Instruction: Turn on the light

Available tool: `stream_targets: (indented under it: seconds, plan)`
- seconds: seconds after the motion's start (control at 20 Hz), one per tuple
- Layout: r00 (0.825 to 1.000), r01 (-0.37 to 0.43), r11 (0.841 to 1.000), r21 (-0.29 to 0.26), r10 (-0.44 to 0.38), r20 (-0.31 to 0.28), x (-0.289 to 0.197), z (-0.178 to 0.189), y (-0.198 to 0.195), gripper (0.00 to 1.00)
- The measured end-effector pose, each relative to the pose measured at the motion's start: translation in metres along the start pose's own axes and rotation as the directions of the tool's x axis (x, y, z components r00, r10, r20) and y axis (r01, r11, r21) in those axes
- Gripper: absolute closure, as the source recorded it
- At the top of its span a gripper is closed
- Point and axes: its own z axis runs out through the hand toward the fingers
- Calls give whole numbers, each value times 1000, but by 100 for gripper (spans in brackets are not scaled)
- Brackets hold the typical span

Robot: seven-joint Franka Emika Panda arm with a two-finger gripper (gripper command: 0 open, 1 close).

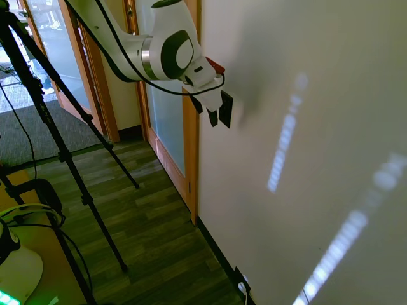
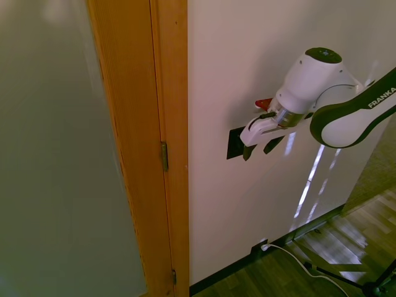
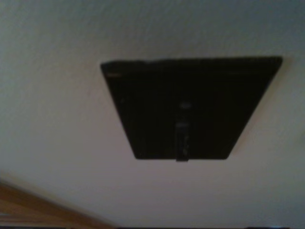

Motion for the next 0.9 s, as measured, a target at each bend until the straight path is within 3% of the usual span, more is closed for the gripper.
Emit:
stream_targets:
  seconds: [0.3,0.9]
  plan:
    - [998,-3,999,45,5,-55,1,-1,-13,100]
    - [997,-8,995,98,16,-82,-7,18,-32,100]
